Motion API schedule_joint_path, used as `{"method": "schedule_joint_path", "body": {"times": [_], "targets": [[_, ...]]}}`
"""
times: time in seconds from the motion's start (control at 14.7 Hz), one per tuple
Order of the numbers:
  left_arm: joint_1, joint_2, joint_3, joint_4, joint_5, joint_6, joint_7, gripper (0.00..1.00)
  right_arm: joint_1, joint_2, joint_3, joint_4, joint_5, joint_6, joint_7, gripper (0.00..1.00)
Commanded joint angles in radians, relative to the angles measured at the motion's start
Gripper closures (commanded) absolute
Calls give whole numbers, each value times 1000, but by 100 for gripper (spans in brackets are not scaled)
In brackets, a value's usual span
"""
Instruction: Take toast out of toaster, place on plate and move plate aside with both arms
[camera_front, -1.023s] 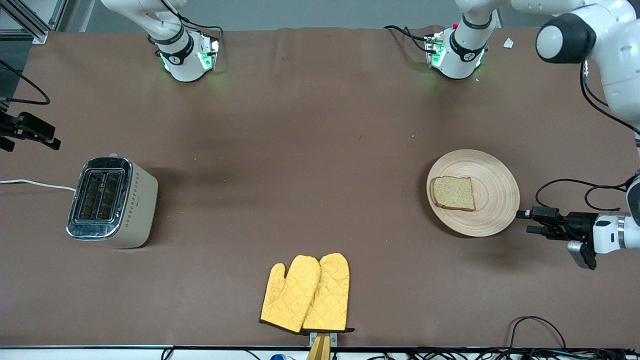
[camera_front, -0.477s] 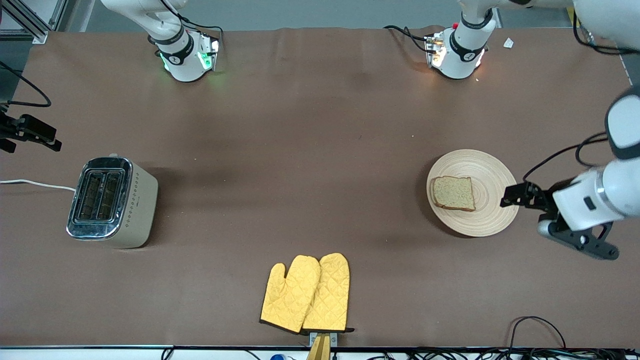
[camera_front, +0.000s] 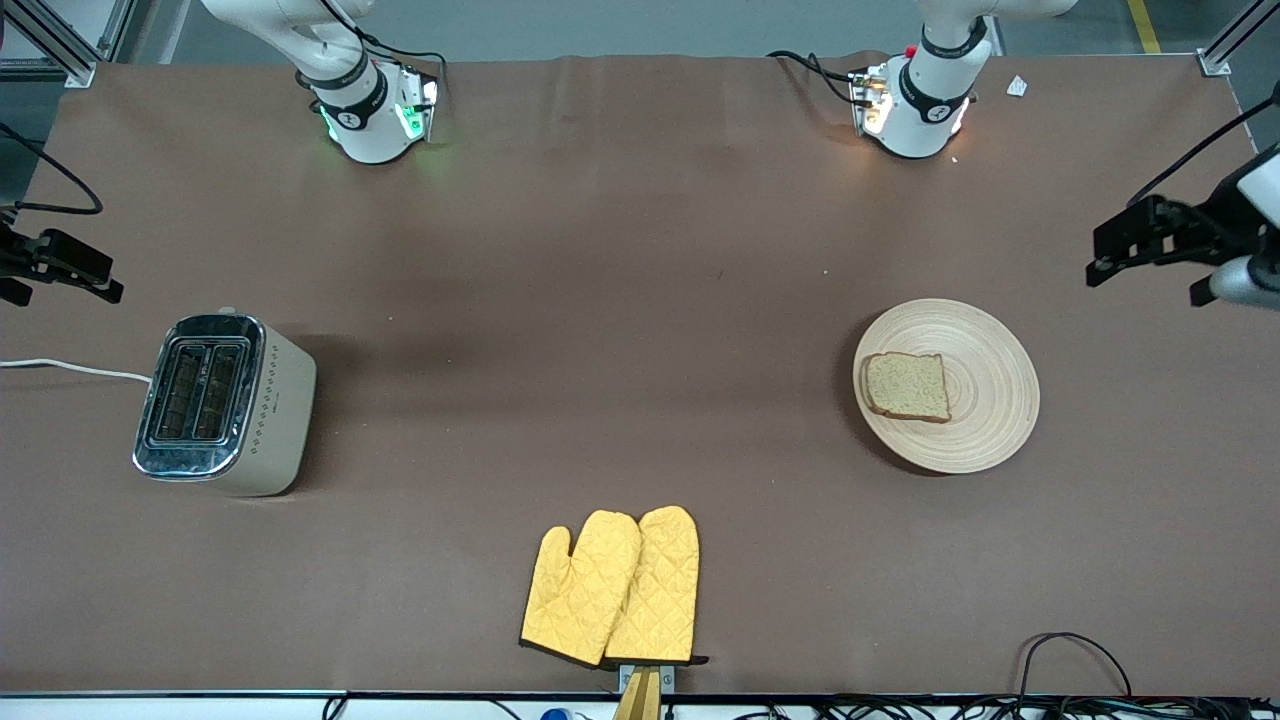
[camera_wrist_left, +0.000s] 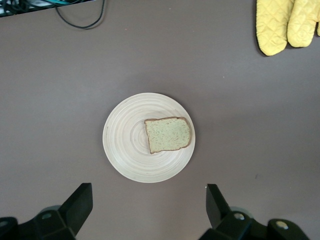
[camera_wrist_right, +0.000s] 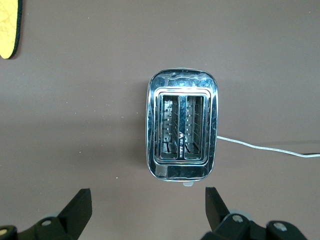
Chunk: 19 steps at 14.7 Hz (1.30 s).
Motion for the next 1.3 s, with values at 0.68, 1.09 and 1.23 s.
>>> {"method": "schedule_joint_path", "body": {"times": [0.68,1.09,1.23], "targets": [[-1,-213,10,-374,42,193,-68,0,-10,8,4,15,3,0,2,0],[10,-213,9,-373,49,190,-66,0,-6,6,4,15,3,0,2,0],[3,-212,6,-371,72,190,-73,0,-7,6,4,15,2,0,2,0]]}}
